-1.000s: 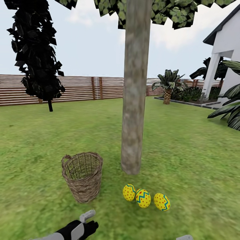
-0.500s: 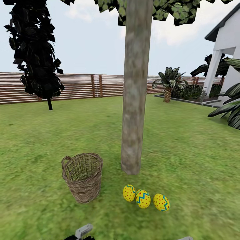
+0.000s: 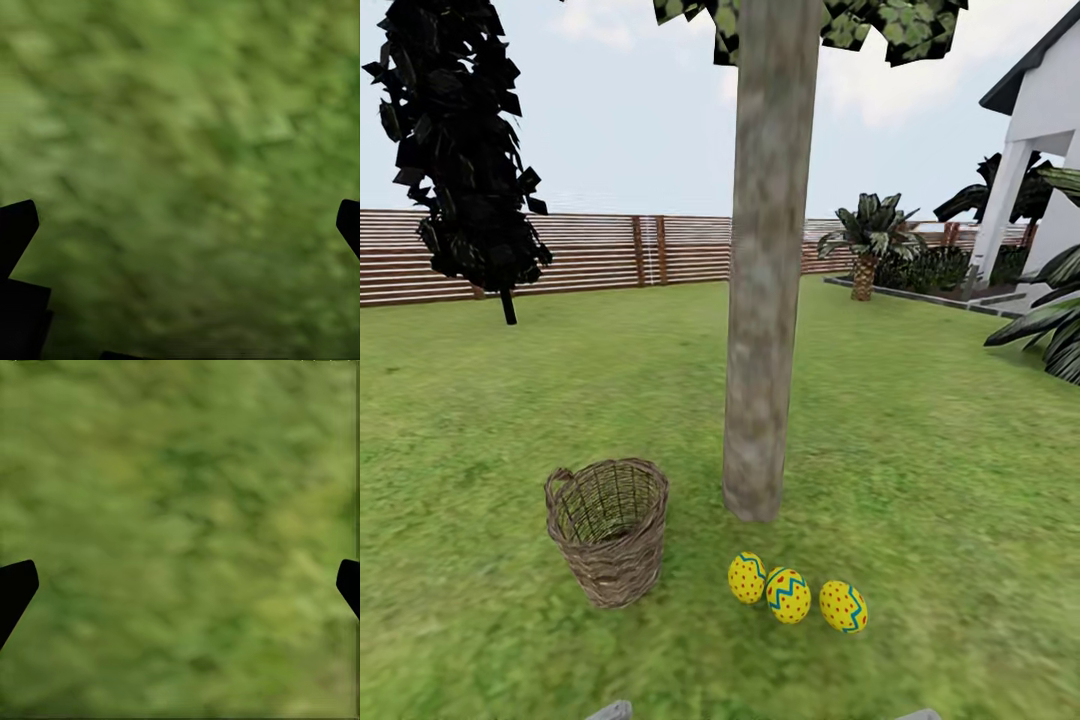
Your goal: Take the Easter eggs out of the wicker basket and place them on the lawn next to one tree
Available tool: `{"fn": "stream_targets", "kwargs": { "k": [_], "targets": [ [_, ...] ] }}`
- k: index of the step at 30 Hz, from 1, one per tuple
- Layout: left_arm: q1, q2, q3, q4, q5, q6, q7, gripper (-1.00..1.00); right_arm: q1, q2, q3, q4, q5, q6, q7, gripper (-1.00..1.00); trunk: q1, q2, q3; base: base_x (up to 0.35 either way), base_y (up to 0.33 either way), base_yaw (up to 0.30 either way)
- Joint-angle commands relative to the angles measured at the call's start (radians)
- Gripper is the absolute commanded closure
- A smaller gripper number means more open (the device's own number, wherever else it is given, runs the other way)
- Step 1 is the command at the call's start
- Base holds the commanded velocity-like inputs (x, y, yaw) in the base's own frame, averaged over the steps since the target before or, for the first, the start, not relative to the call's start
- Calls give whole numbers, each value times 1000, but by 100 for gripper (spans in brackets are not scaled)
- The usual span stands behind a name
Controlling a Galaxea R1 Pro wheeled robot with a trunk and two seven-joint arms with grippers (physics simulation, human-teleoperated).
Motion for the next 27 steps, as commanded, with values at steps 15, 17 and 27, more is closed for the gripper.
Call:
{"fn": "stream_targets", "kwargs": {
  "k": [15, 17, 27],
  "targets": [
    [23, -1, -10, 73, 9, 4, 13, -100, 49, 3, -5, 9, 29, 1, 9, -100, -58, 105, 38, 0, 0, 2],
    [41, 2, -10, 82, 8, 3, 13, -100, 51, 7, -5, 11, 28, 6, 7, -100, -65, 119, 42, 0, 0, 71],
    [95, 44, -10, 87, 8, -21, 13, -100, 69, 22, -5, 27, 31, 7, 5, -100, -100, 182, 54, 0, 0, 115]
  ]
}}
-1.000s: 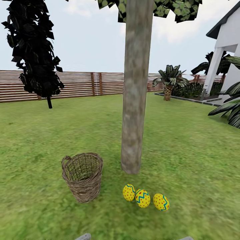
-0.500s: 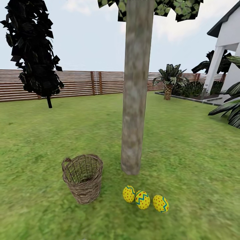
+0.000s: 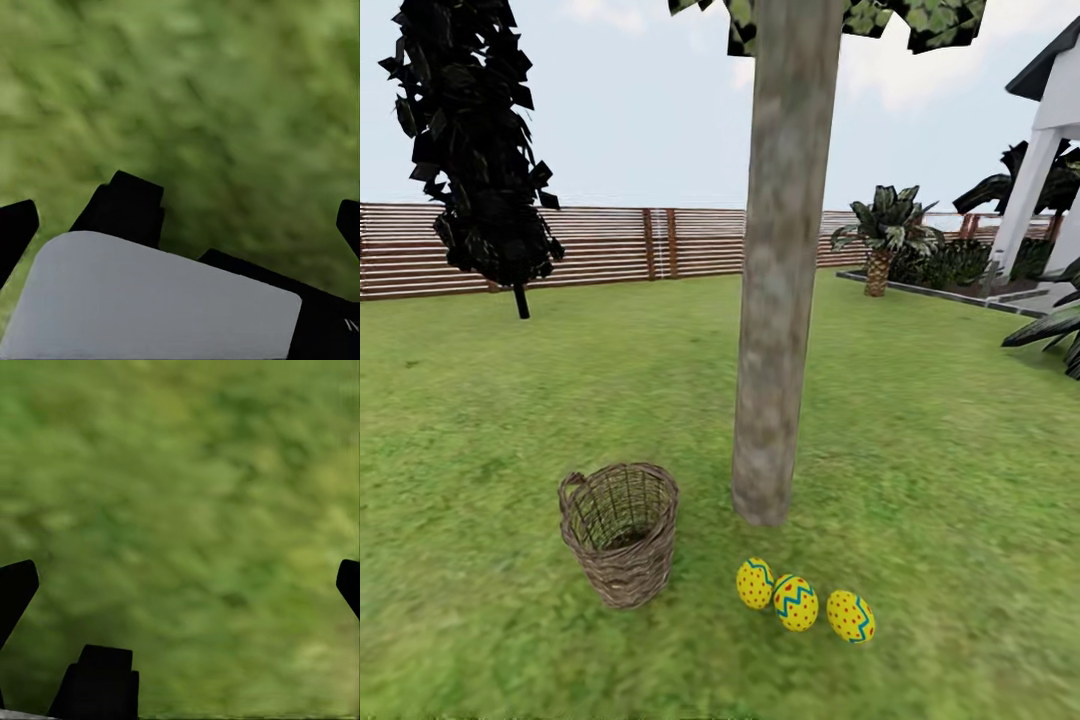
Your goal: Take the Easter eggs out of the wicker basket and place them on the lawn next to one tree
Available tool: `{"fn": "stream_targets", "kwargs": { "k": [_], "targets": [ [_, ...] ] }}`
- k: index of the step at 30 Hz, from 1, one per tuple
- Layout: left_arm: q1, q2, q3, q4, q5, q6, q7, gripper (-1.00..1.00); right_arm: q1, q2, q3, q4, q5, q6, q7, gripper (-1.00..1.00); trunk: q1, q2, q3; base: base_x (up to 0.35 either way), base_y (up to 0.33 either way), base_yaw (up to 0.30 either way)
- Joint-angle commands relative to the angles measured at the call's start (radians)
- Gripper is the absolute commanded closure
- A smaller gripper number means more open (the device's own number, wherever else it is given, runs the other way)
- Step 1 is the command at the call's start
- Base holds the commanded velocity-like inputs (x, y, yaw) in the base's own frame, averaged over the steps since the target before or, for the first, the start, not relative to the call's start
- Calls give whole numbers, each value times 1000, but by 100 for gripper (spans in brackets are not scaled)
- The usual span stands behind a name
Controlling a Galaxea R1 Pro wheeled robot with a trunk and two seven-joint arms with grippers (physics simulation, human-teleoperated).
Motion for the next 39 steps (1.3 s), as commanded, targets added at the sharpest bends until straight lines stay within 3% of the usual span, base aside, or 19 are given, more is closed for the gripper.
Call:
{"fn": "stream_targets", "kwargs": {
  "k": [1, 4, 7, 39],
  "targets": [
    [2, 7, -8, 1, 8, -4, 2, -100, 2, -1, -7, 6, 6, -6, -2, -100, 0, 0, -2, 0, 0, 133],
    [6, 37, -8, 1, 7, -11, 1, -100, 9, 4, -7, 7, 7, -7, -2, -100, 0, 0, -7, 0, 0, 134],
    [7, 51, -8, 1, 6, -13, 0, -100, 12, 5, -7, 8, 7, -7, -1, -100, 0, 0, -12, 0, 0, 135],
    [8, 52, -9, 1, 6, -12, 0, -100, 13, 5, -7, 3, 5, -16, 1, -100, 0, 0, -61, 0, 0, 135]
  ]
}}
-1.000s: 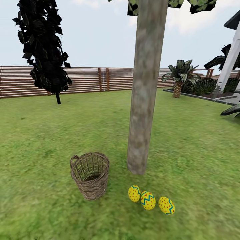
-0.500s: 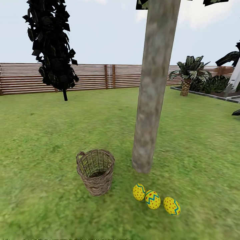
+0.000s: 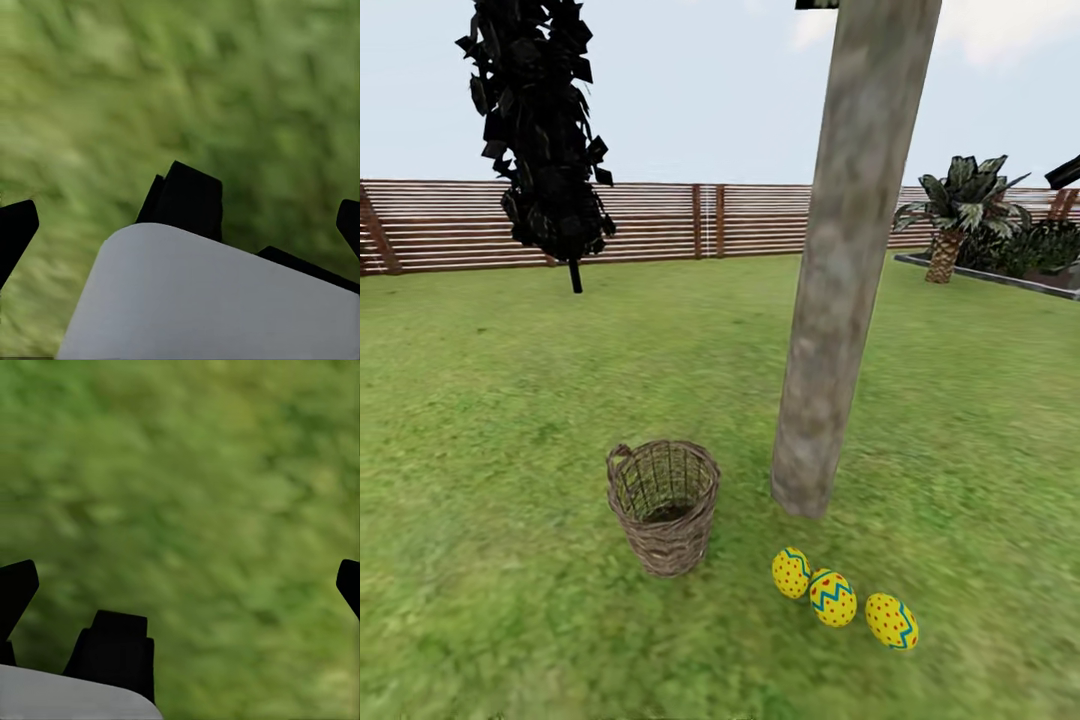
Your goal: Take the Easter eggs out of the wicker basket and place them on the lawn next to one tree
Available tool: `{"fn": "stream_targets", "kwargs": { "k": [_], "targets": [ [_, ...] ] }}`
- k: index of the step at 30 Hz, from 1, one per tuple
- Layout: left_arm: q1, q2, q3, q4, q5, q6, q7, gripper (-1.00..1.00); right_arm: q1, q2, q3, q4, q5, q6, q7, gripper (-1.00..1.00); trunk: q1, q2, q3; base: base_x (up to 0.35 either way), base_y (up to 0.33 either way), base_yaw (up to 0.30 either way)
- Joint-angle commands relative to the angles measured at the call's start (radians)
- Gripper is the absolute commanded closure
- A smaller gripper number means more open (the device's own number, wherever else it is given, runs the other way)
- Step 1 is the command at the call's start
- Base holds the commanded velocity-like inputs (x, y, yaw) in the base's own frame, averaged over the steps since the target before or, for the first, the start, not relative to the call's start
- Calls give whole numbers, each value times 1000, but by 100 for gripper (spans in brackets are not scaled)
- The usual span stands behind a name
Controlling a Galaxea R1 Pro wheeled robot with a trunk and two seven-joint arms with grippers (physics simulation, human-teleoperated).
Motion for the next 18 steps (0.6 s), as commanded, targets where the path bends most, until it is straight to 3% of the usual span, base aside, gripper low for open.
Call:
{"fn": "stream_targets", "kwargs": {
  "k": [1, 15, 18],
  "targets": [
    [-1, 0, -8, 0, 8, 4, 2, -100, -1, -1, -7, 4, 5, -6, -2, -100, 0, 0, -2, 0, 0, 135],
    [-1, 1, -8, 0, 7, 3, 2, -100, -1, -1, -7, 3, 5, -6, -2, -100, 0, 0, -24, 0, 0, 135],
    [-1, 2, -8, 0, 7, 4, 2, -100, -1, -1, -7, 3, 5, -6, -2, -100, -12, 21, -19, 0, 0, 135]
  ]
}}
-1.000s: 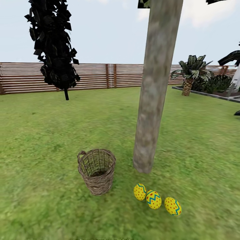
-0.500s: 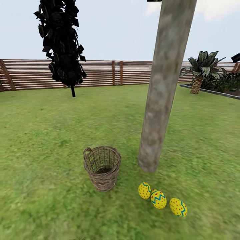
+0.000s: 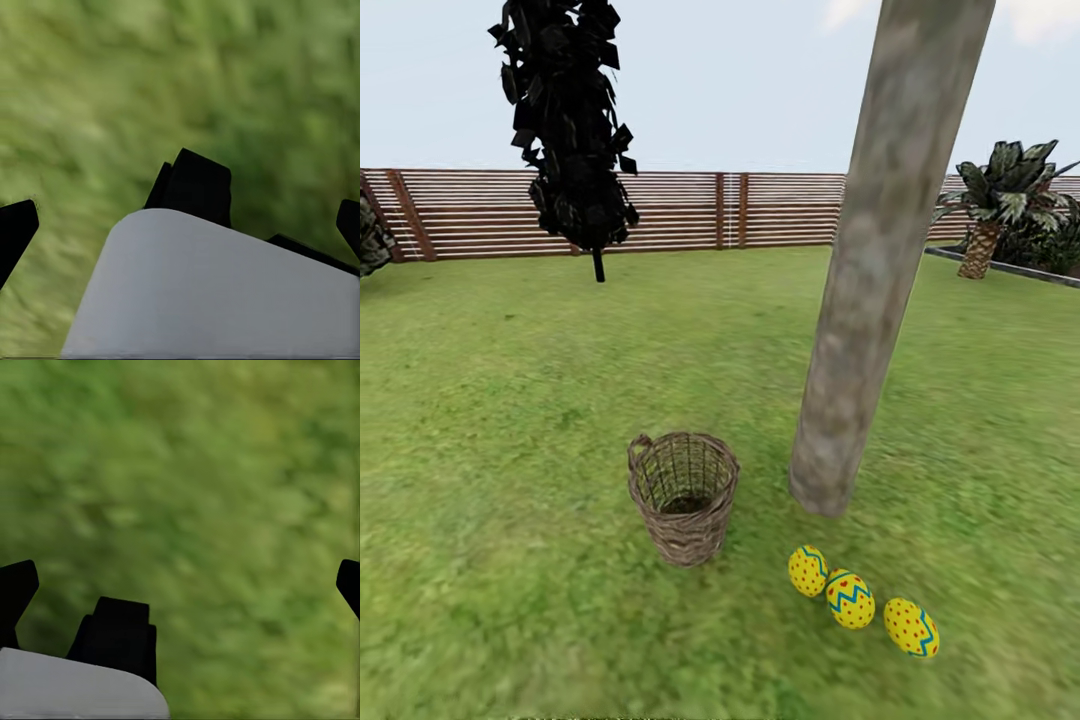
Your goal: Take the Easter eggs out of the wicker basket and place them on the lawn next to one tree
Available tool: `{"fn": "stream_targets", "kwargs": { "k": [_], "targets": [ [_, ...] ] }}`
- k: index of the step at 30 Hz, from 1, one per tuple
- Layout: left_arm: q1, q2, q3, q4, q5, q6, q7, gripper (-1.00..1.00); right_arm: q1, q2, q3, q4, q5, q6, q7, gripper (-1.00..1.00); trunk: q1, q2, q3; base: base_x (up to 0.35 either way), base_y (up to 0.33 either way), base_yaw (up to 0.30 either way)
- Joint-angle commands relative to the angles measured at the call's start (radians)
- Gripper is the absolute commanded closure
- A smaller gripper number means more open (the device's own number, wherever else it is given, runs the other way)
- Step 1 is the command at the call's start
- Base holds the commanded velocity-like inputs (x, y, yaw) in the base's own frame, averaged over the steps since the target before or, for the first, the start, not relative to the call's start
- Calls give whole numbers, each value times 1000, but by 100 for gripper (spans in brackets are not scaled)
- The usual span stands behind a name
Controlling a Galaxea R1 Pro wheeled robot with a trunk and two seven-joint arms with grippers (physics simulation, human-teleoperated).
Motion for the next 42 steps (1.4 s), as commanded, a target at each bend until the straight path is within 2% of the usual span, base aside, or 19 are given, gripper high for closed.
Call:
{"fn": "stream_targets", "kwargs": {
  "k": [1, 29, 42],
  "targets": [
    [-1, 0, -9, 0, 8, 5, 2, -100, -1, -1, -7, 4, 6, -6, -2, -100, -4, 7, 1, 0, 0, 135],
    [4, -2, -10, 0, 9, 6, 2, -100, -1, -1, -10, 4, -12, -6, -3, -100, -111, 203, 45, 0, 0, 125],
    [4, -2, -10, 0, 10, 4, 2, -100, -1, -1, -12, 6, -12, -6, -2, -100, -111, 203, 25, 0, 0, 18]
  ]
}}
